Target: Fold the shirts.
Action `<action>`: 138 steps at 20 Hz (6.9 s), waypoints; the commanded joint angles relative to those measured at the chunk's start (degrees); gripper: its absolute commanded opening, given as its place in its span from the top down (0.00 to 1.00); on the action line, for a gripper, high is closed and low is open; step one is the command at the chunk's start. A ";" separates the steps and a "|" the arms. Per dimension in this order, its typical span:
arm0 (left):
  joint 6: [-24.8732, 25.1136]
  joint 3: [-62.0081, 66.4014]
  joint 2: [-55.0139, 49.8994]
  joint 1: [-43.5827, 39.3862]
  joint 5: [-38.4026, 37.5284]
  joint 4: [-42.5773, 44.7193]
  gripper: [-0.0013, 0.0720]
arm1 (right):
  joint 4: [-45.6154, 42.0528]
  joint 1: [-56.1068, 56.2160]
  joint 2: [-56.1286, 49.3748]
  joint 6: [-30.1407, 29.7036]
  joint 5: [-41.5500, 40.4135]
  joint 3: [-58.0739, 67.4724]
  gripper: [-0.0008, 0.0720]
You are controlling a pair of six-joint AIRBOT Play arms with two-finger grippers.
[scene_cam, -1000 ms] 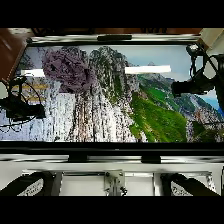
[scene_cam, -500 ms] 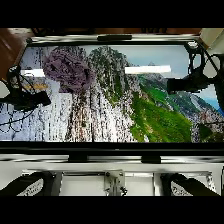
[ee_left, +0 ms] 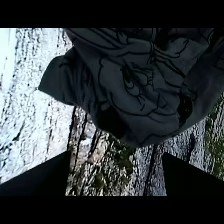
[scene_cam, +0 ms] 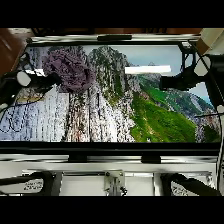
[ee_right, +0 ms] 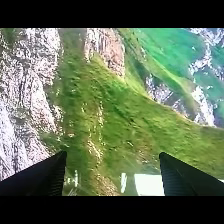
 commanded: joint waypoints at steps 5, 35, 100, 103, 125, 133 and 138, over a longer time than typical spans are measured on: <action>0.94 19.21 -25.00 0.02 1.42 -2.95 0.00 | 4.94 0.07 -3.43 0.09 2.38 0.00 0.05; 2.54 8.63 -4.17 -53.51 -4.02 -9.35 0.00 | -20.22 -0.22 26.93 9.11 17.68 8.39 0.05; 13.84 -12.94 37.11 -3.91 -24.79 -4.20 0.91 | 33.24 8.76 13.05 -9.75 7.28 -19.47 0.89; 13.99 -16.31 36.11 -3.91 -23.80 -4.09 0.91 | 34.07 19.34 9.07 -8.17 -0.11 -25.81 0.39; 14.51 -16.00 36.30 1.86 -23.78 -0.31 0.91 | 24.02 -14.88 8.66 -5.05 -0.07 -34.23 0.07; 14.49 -16.02 36.28 1.86 -22.58 -0.31 0.91 | 28.28 -14.86 10.49 -6.82 -4.07 -34.14 0.07; 14.49 -16.00 36.28 1.86 -21.59 -0.96 0.91 | 26.36 -9.09 3.08 -6.78 -0.44 -34.12 0.23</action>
